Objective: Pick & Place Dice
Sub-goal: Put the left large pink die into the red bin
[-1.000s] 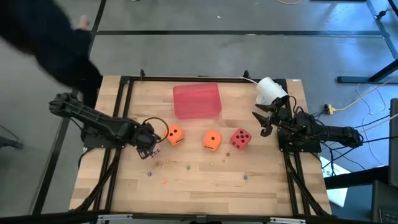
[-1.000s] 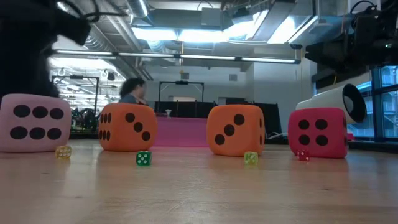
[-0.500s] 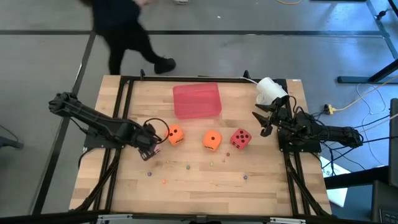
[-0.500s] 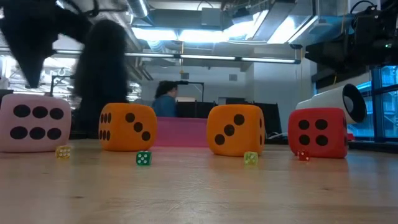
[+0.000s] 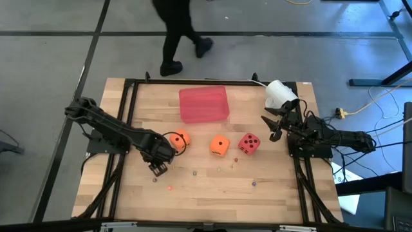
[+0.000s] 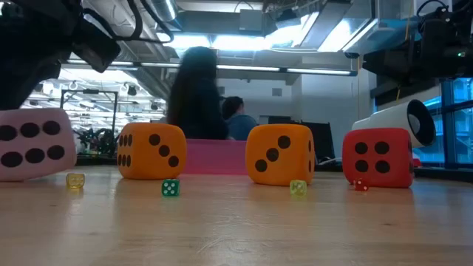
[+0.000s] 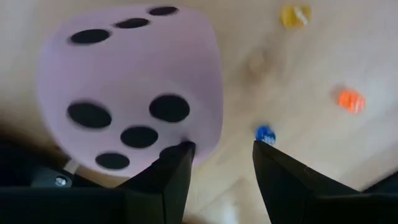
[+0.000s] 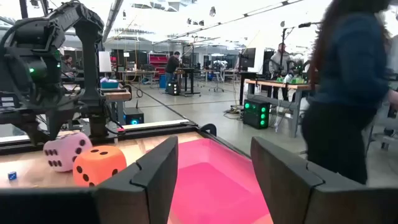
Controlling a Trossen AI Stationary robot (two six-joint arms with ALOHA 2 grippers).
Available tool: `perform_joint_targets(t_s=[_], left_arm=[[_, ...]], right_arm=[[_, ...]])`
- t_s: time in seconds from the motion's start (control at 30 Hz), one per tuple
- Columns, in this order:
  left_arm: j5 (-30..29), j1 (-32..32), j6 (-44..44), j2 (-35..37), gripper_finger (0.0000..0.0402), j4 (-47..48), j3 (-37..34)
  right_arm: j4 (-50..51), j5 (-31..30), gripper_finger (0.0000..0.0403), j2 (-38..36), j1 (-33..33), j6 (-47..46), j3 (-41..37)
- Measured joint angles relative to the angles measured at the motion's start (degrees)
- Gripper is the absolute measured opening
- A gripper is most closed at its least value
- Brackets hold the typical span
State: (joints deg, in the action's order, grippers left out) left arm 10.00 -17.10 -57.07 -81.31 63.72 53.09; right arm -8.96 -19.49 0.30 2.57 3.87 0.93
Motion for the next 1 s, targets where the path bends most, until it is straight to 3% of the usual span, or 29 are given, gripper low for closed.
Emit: perform_joint_targets(t_s=[0.1,0.4,0.6,0.77,1.0], left_arm=[[-2.06,0.65,1.15,-1.1,0.017,0.71,0.37],[-21.81,0.72,5.47,-1.32,0.017,4.01,5.04],[-23.3,0.75,4.02,-2.37,0.017,9.32,5.09],[-27.89,0.21,5.64,-2.7,0.0171,9.9,5.17],[-25.68,0.43,2.71,-2.68,0.0171,9.87,5.21]], right_arm=[[-0.71,0.0,0.0204,0.0,0.0,0.34,0.0],[-1.36,0.0,0.0204,0.0,0.0,2.85,0.0],[-1.34,0.0,0.0204,0.0,0.0,2.98,0.0],[-1.34,0.0,0.0204,0.0,0.0,2.98,0.0],[-1.32,0.0,0.0204,0.0,0.0,2.96,0.0]])
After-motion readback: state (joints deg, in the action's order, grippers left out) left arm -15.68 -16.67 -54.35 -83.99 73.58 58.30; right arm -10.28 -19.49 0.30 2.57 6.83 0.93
